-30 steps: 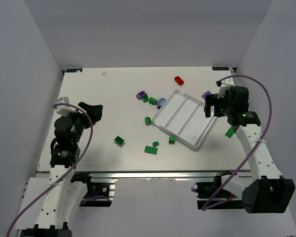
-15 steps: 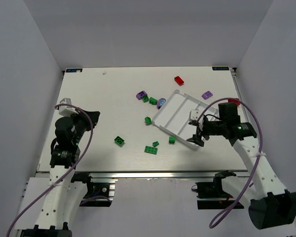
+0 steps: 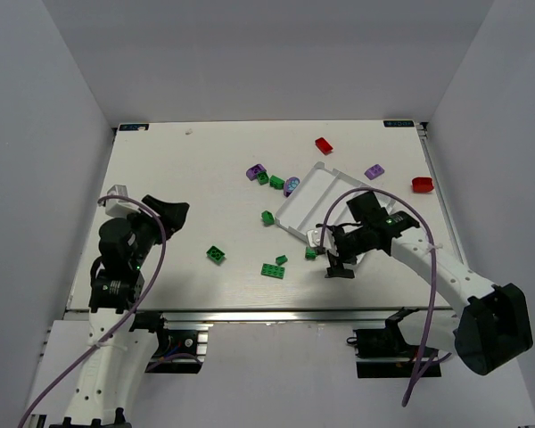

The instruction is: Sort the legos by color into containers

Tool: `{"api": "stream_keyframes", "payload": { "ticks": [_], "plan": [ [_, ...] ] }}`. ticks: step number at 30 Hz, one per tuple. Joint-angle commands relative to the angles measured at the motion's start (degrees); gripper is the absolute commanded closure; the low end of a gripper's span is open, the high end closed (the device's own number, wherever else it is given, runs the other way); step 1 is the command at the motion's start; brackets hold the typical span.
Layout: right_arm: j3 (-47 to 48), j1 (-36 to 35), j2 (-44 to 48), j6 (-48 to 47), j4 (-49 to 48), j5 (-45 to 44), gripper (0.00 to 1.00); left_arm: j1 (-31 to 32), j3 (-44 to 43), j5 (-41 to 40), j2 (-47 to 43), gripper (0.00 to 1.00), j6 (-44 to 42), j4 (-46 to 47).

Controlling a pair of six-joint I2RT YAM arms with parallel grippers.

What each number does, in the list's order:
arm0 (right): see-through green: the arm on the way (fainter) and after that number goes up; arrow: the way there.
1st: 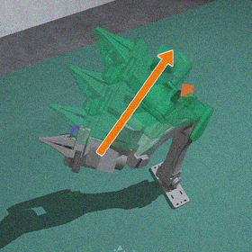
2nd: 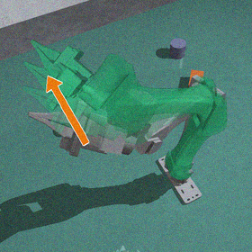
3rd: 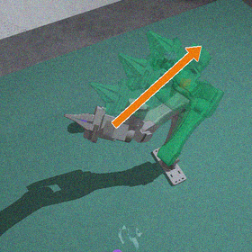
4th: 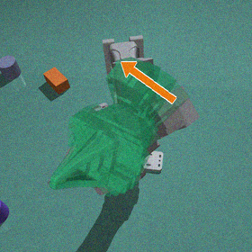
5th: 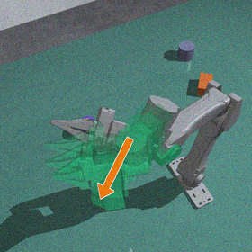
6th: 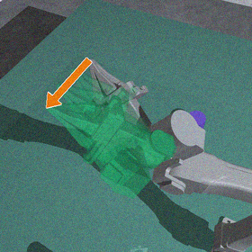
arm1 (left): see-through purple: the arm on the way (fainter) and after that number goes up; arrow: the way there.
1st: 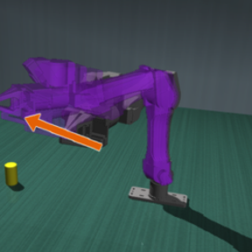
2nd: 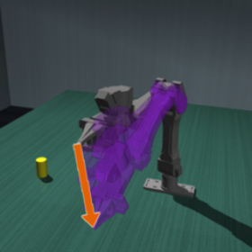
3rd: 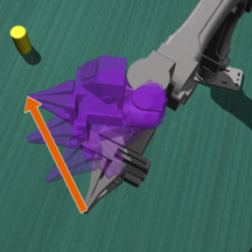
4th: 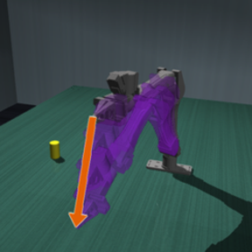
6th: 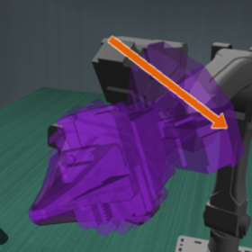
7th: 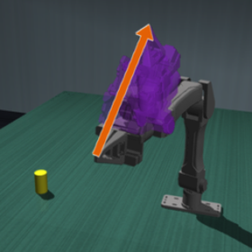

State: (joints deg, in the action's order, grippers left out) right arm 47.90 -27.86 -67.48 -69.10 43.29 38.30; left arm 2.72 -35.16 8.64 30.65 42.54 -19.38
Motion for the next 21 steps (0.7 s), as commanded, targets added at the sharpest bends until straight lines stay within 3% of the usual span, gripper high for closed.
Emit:
{"api": "stream_keyframes", "payload": {
  "ticks": [1,10,21],
  "plan": [
    [-1.1,-1.4,-1.9,-5.2,-4.1,-2.1,0.13,-0.2,1.1,0.8,-0.2,0.16,1.0,-0.5],
    [1.9,-5.2,-10.6,-4.7,-9.2,-6.2,0.29,-0.2,1.8,1.1,0.5,0.16,2.0,0.6],
    [1.4,-7.9,-14.3,-2.5,-16.7,-12.1,0.34,-0.2,2.6,1.0,-1.7,0.16,1.8,-1.5]
  ]
}}
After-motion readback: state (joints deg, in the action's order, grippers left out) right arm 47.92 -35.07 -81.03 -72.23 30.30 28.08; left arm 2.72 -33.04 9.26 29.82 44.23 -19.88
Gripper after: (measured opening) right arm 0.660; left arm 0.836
